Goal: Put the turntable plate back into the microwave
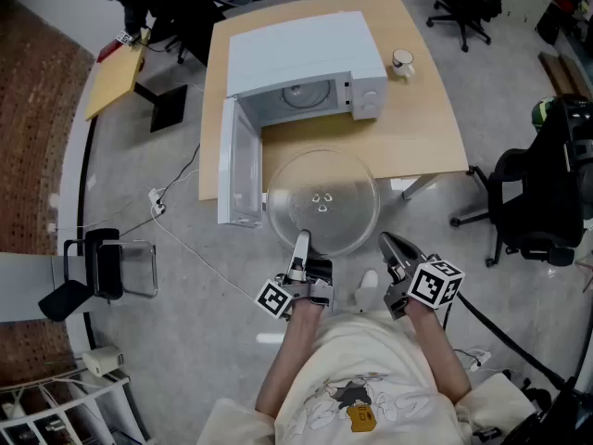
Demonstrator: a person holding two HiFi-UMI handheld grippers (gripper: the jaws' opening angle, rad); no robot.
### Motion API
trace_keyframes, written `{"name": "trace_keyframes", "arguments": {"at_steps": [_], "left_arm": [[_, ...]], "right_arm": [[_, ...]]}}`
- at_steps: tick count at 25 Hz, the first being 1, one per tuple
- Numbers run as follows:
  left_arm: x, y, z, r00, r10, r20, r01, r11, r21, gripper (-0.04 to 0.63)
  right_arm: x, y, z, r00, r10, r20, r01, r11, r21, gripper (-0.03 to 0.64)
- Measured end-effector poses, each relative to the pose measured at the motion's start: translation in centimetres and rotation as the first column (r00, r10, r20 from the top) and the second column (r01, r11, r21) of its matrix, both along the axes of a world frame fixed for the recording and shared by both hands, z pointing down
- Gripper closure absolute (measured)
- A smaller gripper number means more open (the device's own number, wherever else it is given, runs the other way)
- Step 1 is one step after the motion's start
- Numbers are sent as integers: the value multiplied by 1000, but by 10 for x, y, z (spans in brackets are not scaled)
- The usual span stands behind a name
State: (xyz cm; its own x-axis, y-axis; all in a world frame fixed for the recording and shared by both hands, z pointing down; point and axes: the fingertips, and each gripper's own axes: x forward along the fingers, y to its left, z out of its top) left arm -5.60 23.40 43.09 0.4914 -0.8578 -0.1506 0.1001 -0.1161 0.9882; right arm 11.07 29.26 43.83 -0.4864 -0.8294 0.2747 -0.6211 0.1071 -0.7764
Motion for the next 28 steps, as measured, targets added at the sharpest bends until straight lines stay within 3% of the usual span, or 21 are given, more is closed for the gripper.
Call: {"name": "trace_keyframes", "arguments": {"at_steps": [12, 20, 28], "left_arm": [[-42, 19, -12, 999, 35, -21, -35, 999, 2, 568], [-40, 34, -9, 999, 2, -45, -4, 1000, -30, 568], [-22, 38, -18, 994, -75, -76, 75, 997, -4, 568]], "right_arm": [[-44, 8, -21, 995, 13, -104, -8, 999, 46, 611], [-28, 22, -24, 988, 33, -150, -25, 998, 52, 611], [-10, 22, -25, 989, -36, -145, 46, 997, 69, 609]]}}
